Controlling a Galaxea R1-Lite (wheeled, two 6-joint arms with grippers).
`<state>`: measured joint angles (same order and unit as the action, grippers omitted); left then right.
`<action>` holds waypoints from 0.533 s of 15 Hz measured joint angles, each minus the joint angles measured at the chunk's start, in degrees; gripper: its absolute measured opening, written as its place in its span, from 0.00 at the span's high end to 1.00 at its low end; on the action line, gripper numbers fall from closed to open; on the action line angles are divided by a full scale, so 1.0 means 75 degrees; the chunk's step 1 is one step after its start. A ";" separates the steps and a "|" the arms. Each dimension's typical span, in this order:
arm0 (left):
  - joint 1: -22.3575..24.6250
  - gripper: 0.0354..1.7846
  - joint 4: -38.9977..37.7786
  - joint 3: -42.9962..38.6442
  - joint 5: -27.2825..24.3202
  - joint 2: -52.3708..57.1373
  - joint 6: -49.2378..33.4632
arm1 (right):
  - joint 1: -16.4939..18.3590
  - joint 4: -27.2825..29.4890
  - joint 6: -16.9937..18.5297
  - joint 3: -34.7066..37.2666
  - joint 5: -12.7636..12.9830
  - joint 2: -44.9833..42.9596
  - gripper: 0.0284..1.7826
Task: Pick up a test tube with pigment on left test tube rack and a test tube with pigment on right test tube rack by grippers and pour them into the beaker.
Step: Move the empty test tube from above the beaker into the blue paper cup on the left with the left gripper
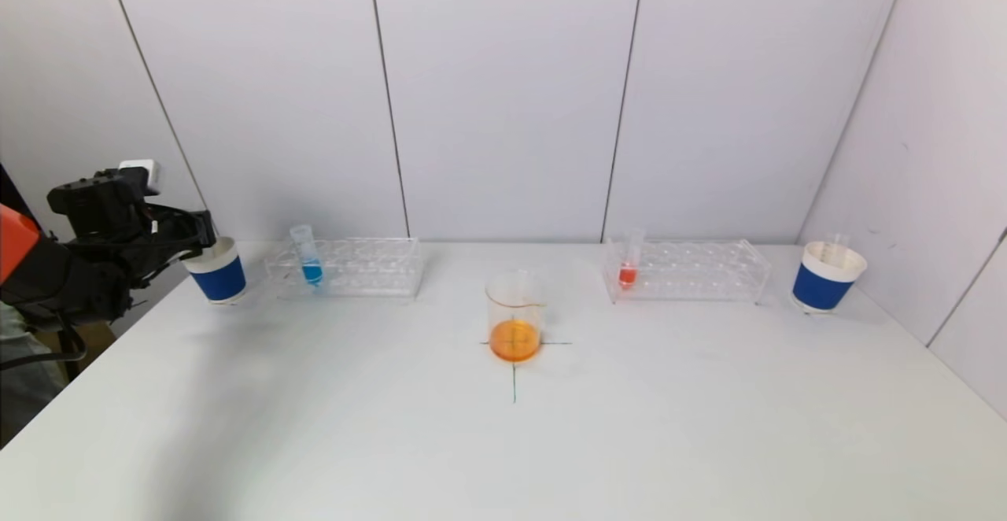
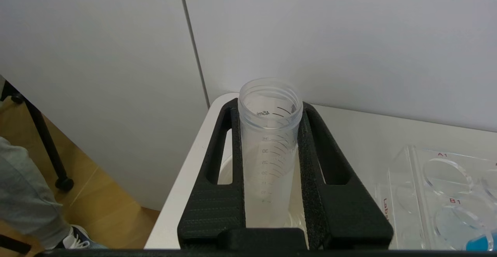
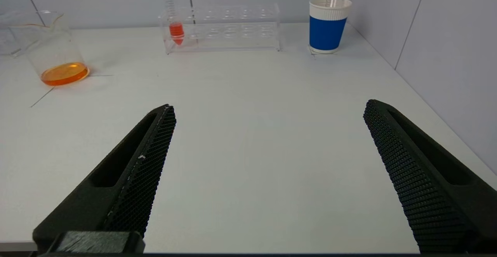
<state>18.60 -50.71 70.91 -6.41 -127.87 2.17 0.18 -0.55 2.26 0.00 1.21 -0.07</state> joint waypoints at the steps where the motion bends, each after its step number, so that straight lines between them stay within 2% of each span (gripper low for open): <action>1: 0.0000 0.78 0.0003 -0.0010 -0.0016 0.0003 -0.0003 | 0.0003 0.0003 0.0003 0.0000 0.0000 0.0000 0.01; 8: 0.0000 0.78 -0.0011 -0.0036 -0.0029 0.0003 -0.0008 | 0.0003 0.0003 0.0003 0.0000 0.0000 0.0000 0.01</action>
<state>18.60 -50.80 70.64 -6.63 -127.84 2.11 0.21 -0.52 2.28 0.00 1.21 -0.07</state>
